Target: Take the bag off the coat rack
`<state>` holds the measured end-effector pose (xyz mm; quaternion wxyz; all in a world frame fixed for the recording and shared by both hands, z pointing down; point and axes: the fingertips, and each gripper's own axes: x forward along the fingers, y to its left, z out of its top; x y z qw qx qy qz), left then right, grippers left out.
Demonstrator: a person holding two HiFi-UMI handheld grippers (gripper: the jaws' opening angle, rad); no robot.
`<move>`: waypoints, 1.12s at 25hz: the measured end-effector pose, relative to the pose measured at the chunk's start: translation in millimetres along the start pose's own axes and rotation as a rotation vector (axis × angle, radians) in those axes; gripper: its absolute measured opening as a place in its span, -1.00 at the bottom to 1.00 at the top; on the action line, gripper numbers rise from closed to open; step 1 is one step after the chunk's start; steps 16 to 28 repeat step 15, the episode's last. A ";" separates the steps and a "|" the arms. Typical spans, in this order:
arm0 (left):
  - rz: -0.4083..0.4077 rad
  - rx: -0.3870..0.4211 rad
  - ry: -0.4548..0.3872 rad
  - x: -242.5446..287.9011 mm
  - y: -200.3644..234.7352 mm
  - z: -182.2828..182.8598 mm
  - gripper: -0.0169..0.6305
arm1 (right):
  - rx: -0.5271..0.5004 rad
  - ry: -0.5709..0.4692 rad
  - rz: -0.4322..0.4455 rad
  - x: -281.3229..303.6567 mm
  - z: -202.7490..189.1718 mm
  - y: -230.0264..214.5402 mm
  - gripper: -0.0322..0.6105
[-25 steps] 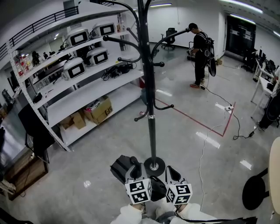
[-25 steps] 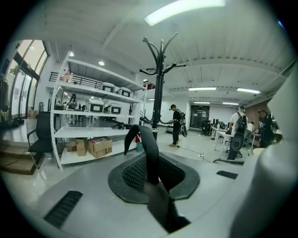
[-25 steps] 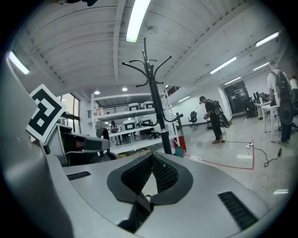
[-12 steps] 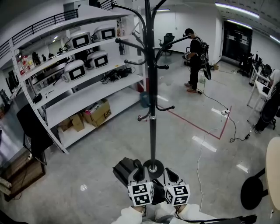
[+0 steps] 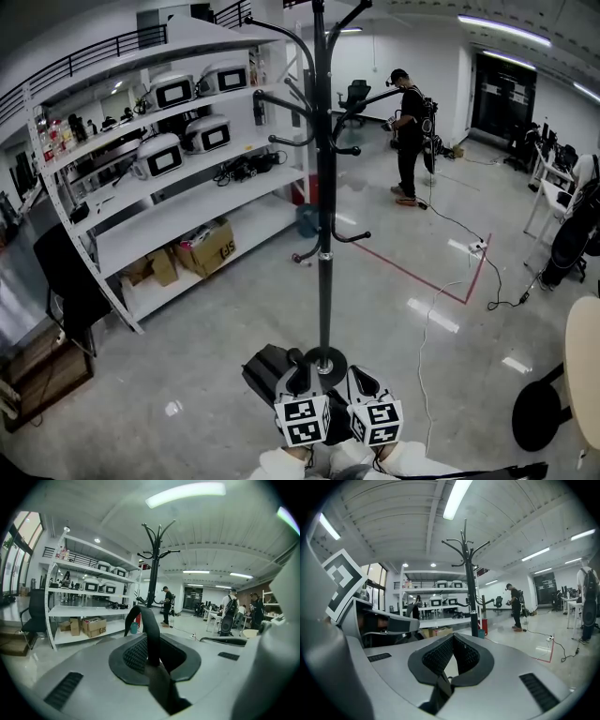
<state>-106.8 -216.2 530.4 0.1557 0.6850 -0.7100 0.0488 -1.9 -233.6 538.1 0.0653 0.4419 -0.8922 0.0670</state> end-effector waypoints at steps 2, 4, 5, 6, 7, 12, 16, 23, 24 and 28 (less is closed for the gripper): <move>-0.001 -0.002 0.002 -0.7 0.1 -3.3 -0.81 | -0.001 0.000 0.000 -1.0 -2.0 0.2 -0.87; -0.001 -0.004 0.004 -1.8 -1.3 -5.6 -0.81 | -0.001 0.001 -0.001 -2.8 -2.8 -0.7 -0.87; -0.001 -0.004 0.005 -2.4 -1.9 -5.5 -0.81 | -0.002 0.001 -0.001 -3.4 -2.5 -0.7 -0.87; -0.001 -0.003 0.006 -3.0 -1.9 -4.7 -0.81 | -0.002 0.002 0.000 -3.5 -1.8 -0.1 -0.87; -0.001 -0.002 0.006 -3.4 -1.3 -3.7 -0.81 | -0.003 0.002 0.001 -3.0 -1.0 1.0 -0.87; -0.003 0.004 0.002 0.0 2.5 -4.2 -0.81 | -0.002 0.004 0.005 2.5 -4.2 4.4 -0.87; 0.001 0.006 -0.001 2.5 4.4 -6.9 -0.81 | -0.004 0.005 0.008 4.7 -7.3 3.7 -0.87; 0.001 0.006 -0.001 2.5 4.4 -6.9 -0.81 | -0.004 0.005 0.008 4.7 -7.3 3.7 -0.87; 0.001 0.006 -0.001 2.5 4.4 -6.9 -0.81 | -0.004 0.005 0.008 4.7 -7.3 3.7 -0.87; 0.001 0.006 -0.001 2.5 4.4 -6.9 -0.81 | -0.004 0.005 0.008 4.7 -7.3 3.7 -0.87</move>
